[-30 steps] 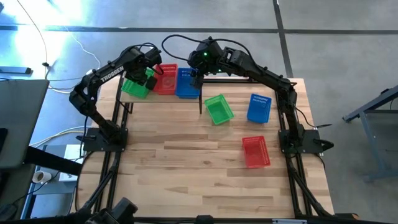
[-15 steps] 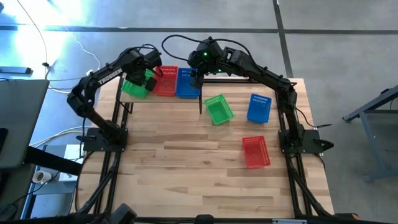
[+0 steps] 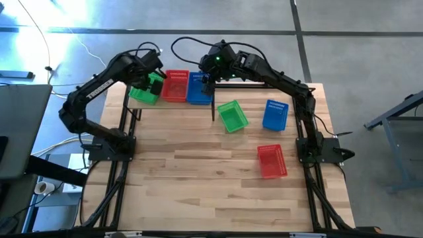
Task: Stack baskets on shelf by color
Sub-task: Stack the bottom green basket on top of the green basket on the shelf, then adjust the red basket on the shelf
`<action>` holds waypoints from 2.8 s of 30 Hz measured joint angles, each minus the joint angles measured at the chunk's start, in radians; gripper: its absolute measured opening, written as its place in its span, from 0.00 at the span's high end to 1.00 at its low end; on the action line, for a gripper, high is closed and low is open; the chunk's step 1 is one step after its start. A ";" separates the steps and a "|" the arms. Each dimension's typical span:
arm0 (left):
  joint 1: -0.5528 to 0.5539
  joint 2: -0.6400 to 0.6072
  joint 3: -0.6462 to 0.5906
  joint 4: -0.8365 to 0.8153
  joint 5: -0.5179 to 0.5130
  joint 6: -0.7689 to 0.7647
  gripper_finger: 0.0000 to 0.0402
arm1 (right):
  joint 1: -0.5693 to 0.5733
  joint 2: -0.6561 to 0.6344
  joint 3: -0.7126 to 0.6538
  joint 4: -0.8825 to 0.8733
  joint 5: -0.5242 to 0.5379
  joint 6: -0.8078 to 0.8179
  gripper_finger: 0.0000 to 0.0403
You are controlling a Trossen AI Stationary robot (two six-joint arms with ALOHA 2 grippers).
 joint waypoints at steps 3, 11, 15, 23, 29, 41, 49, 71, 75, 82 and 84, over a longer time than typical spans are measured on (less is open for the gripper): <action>-0.025 -0.051 0.000 0.025 0.029 0.006 0.94 | 0.006 0.000 0.000 0.000 0.004 0.038 0.64; -0.083 -0.106 0.001 0.181 0.209 0.060 0.94 | 0.019 0.000 0.000 0.000 0.031 0.075 0.64; -0.080 -0.083 0.001 0.185 0.210 0.052 0.94 | 0.019 0.000 0.000 0.000 0.032 0.106 0.64; -0.080 -0.005 0.001 0.185 0.240 0.049 0.98 | 0.018 0.000 0.000 -0.001 0.032 0.106 0.64; -0.080 0.017 0.001 0.184 0.196 0.038 1.00 | 0.018 0.000 0.000 -0.001 0.032 0.106 0.64; -0.053 0.068 0.001 0.192 0.204 0.040 1.00 | 0.018 0.000 0.000 -0.001 0.032 0.088 0.64; -0.045 0.098 0.001 0.194 0.184 0.041 1.00 | 0.018 0.000 0.000 -0.001 0.032 0.071 0.64; 0.002 0.111 0.000 0.220 0.140 0.022 1.00 | 0.018 0.000 0.000 -0.001 0.032 0.045 0.64; -0.001 0.111 0.001 0.222 0.143 0.023 1.00 | 0.017 0.000 0.000 -0.001 0.032 0.045 0.64; -0.014 0.111 0.039 0.221 0.147 0.022 1.00 | 0.016 0.000 0.000 -0.001 0.032 0.045 0.64; -0.014 0.111 0.057 0.221 0.147 0.023 1.00 | 0.016 0.000 0.000 -0.001 0.032 0.045 0.64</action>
